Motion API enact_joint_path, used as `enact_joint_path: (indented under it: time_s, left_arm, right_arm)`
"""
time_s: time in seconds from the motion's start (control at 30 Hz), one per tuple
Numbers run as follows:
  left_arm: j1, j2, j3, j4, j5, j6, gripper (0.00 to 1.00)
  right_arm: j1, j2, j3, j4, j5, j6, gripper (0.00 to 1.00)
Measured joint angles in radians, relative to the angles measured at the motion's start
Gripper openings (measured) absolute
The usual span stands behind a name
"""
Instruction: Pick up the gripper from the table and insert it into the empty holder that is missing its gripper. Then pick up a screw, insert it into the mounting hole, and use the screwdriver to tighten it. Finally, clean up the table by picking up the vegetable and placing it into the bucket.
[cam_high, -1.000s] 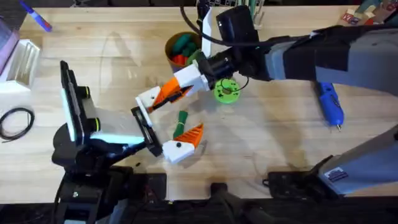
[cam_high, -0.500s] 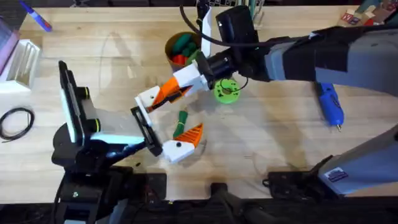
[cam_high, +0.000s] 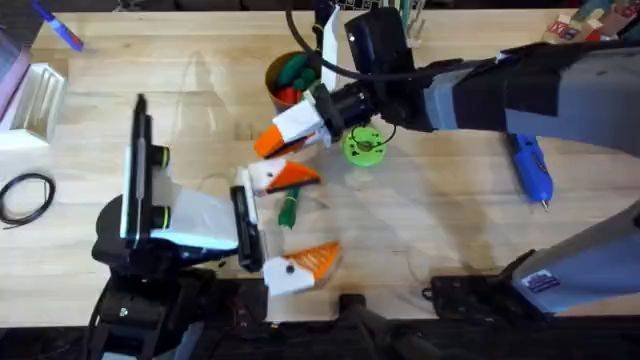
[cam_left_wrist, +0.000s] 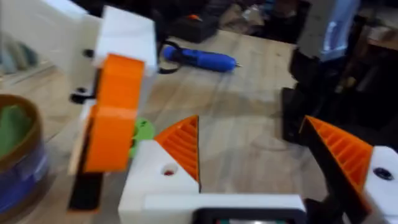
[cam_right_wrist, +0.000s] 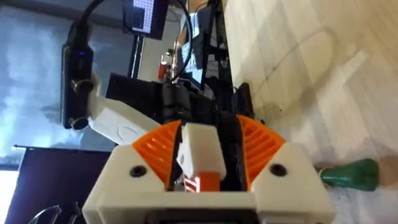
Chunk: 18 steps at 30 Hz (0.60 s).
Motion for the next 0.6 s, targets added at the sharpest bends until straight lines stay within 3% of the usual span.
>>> enact_joint_path:
  time_s: [0.13, 0.33, 0.47, 0.6]
  left_arm:
    - [-0.023, 0.0, 0.0, -0.011, 0.097, 0.002, 0.985]
    - [-0.023, 0.0, -0.003, -0.014, 0.148, 0.002, 0.985]
    - [-0.023, 0.0, -0.004, -0.015, 0.159, 0.002, 0.985]
    - [-0.023, 0.0, -0.004, -0.015, 0.162, 0.002, 0.985]
  right_arm:
    - [0.015, 0.0, 0.001, -0.006, 0.01, -0.005, 0.649]
    - [0.011, 0.0, 0.001, -0.032, 0.062, -0.027, 0.887]
    - [-0.004, -0.026, 0.001, -0.177, 0.181, -0.098, 0.914]
    - [-0.029, -0.144, 0.001, -0.412, 0.37, -0.225, 0.924]
